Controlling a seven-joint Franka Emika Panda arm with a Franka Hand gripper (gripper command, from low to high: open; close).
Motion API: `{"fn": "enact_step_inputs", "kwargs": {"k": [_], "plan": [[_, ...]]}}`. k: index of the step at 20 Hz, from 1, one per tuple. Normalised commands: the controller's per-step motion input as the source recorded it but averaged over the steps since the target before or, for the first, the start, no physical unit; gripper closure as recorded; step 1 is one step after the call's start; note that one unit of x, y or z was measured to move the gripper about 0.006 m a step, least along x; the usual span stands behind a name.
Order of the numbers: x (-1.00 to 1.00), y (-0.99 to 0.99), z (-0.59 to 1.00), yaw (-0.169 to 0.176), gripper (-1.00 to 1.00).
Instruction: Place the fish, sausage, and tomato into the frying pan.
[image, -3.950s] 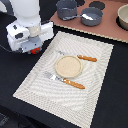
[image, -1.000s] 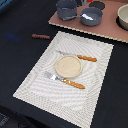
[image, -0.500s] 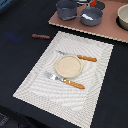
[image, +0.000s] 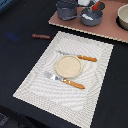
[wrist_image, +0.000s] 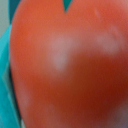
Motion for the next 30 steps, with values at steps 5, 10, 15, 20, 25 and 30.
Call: {"fn": "enact_step_inputs", "kwargs": {"k": [5,10,15,20,25,30], "plan": [[0.43,0.32,0.05,-0.015,-1.0],[0.09,0.18,0.7,-0.003,-1.0],[-0.45,-0.22,0.91,-0.009,-1.0],[-0.56,-0.42,0.82,-0.002,-1.0],[-0.53,-0.49,0.69,0.0,-1.0],[-0.63,-0.59,0.19,0.0,-1.0]]}}
